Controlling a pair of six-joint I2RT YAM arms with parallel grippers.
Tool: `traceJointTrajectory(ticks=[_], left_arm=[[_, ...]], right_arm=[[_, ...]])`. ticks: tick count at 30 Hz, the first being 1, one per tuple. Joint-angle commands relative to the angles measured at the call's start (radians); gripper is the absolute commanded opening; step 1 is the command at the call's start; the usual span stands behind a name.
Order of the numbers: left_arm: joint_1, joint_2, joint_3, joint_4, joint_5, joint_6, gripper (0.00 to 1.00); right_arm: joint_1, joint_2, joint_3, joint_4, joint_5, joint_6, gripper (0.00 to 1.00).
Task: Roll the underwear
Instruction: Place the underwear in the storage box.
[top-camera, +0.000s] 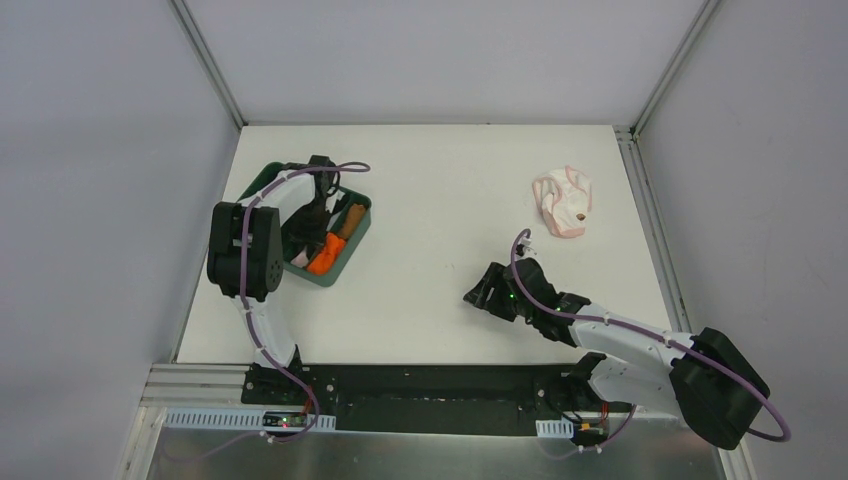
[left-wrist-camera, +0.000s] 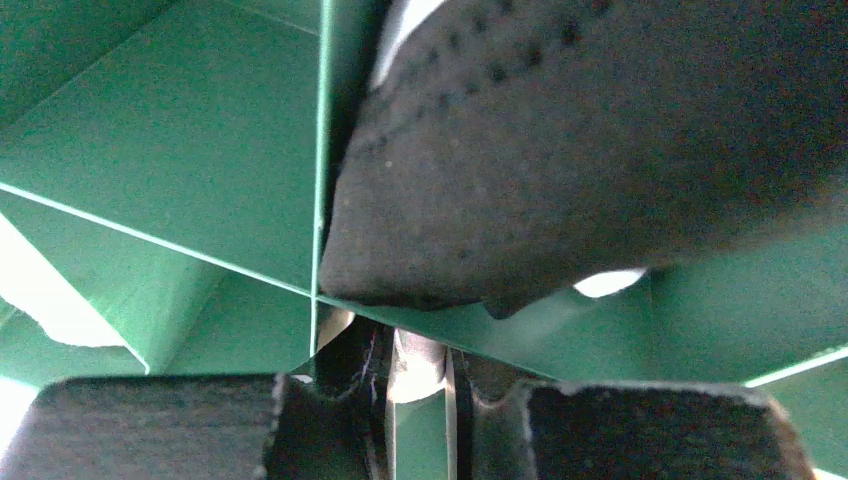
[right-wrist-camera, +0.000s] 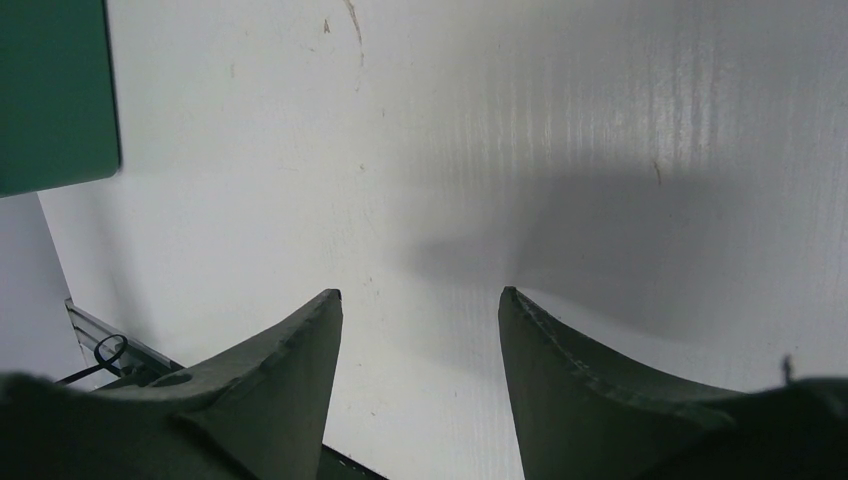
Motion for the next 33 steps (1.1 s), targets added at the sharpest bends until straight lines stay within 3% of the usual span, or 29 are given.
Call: traceJointTrajectory(ticks=[1, 5, 8, 11, 26, 31, 33], left_arm=[[0.006, -0.043, -0.005, 0.010, -0.086, -0.052, 0.00], [0.006, -0.050, 0.023, -0.016, -0.121, -0.085, 0.08], [0.006, -0.055, 0.043, -0.037, -0.100, -0.115, 0.31], [0.006, -0.057, 0.061, -0.060, -0.087, -0.124, 0.42], [0.004, -0.137, 0.236, -0.254, -0.077, -0.196, 0.44], [-0.016, -0.213, 0.421, -0.351, -0.074, -0.236, 0.46], [-0.039, -0.245, 0.474, -0.369, -0.043, -0.264, 0.47]], right_arm=[[-0.005, -0.011, 0.000, 0.023, -0.010, 0.006, 0.61], [-0.005, -0.026, -0.004, 0.023, -0.014, 0.007, 0.61], [-0.006, -0.043, -0.003, 0.009, -0.017, 0.010, 0.61], [-0.005, -0.072, -0.024, 0.009, -0.003, 0.020, 0.61], [-0.007, -0.177, -0.042, -0.037, 0.020, 0.002, 0.61], [-0.017, -0.236, 0.082, -0.199, 0.085, -0.073, 0.62], [-0.043, -0.257, 0.145, -0.288, 0.153, -0.110, 0.71]])
